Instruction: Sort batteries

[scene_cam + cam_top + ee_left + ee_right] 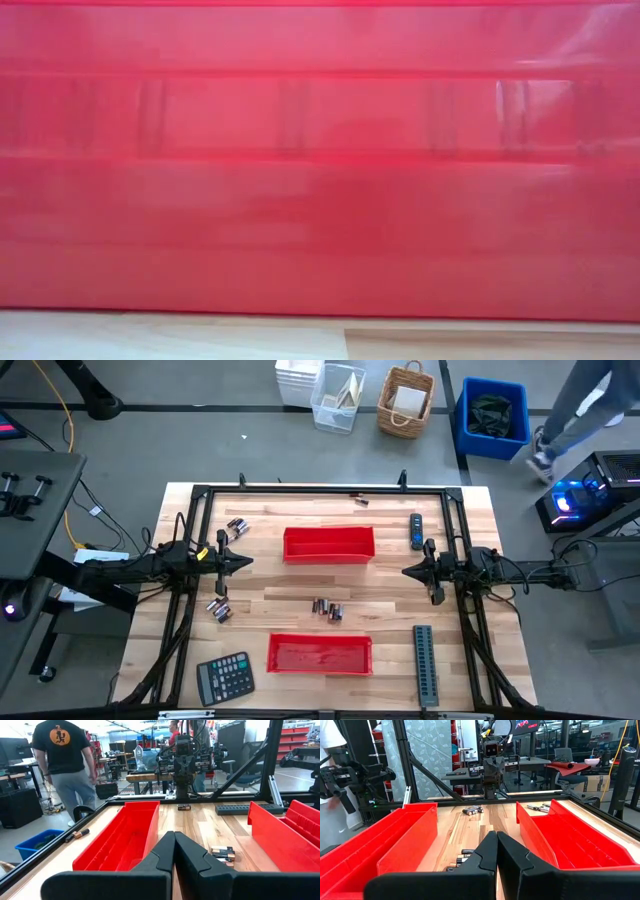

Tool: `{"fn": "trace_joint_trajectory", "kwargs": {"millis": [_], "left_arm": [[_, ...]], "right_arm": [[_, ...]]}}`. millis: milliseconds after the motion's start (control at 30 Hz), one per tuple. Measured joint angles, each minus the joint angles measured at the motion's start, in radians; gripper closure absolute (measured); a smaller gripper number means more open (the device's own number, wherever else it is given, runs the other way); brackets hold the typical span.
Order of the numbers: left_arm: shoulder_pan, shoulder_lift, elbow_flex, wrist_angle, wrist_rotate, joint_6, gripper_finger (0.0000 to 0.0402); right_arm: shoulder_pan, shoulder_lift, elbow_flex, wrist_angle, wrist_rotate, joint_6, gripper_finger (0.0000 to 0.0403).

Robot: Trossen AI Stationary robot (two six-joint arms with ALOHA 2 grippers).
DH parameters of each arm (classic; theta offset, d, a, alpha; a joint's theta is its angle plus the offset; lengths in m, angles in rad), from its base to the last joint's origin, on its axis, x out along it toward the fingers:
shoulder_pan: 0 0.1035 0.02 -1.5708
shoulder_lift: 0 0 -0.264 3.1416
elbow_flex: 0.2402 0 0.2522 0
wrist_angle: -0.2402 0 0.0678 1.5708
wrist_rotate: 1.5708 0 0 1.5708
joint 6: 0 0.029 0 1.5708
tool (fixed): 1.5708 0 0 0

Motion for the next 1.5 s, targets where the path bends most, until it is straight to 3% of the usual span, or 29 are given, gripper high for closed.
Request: {"fn": "trace_joint_trajectory", "kwargs": {"millis": [400, 467, 533, 700, 800, 1033, 1133, 1267, 1333, 1433, 1500], "left_arm": [[0.000, 0.000, 0.000, 0.006, 0.000, -0.001, 0.0401], [-0.003, 0.000, 0.000, 0.046, 0.006, -0.060, 0.0401], [-0.004, 0.001, -0.001, 0.192, 0.001, -0.174, 0.0401], [-0.002, 0.088, 0.008, 0.637, -0.325, -0.326, 0.0401], [-0.007, 0.203, 0.089, 0.668, -0.338, -0.346, 0.0401], [-0.026, 0.565, 0.439, 0.365, -0.238, -0.225, 0.0401], [-0.017, 0.656, 0.610, 0.193, -0.207, -0.288, 0.0401], [0.043, 0.730, 0.808, -0.092, -0.200, -0.356, 0.0399], [0.095, 0.766, 0.896, -0.265, -0.135, -0.372, 0.0391], [0.176, 0.832, 1.011, -0.537, -0.029, -0.336, 0.0367], [0.220, 0.876, 1.077, -0.731, -0.019, -0.333, 0.0342]], "right_arm": [[0.000, 0.000, 0.000, 0.000, 0.000, 0.000, 0.0402], [0.000, 0.000, 0.000, 0.000, 0.000, 0.000, 0.0402], [0.000, 0.000, 0.000, 0.000, 0.000, 0.000, 0.0402], [0.000, 0.002, 0.000, 0.000, 0.000, 0.000, 0.0402], [0.000, 0.005, 0.000, 0.000, 0.000, 0.000, 0.0402], [0.000, 0.007, 0.000, 0.000, 0.000, 0.000, 0.0402], [0.000, 0.007, 0.000, 0.000, 0.001, 0.000, 0.0402], [0.000, 0.007, 0.000, 0.000, 0.001, 0.000, 0.0402], [0.000, 0.007, 0.000, 0.000, 0.007, 0.000, 0.0402], [-0.001, 0.007, 0.000, 0.014, 0.085, -0.008, 0.0402], [-0.001, 0.007, 0.000, 0.029, 0.133, -0.003, 0.0402]]}}
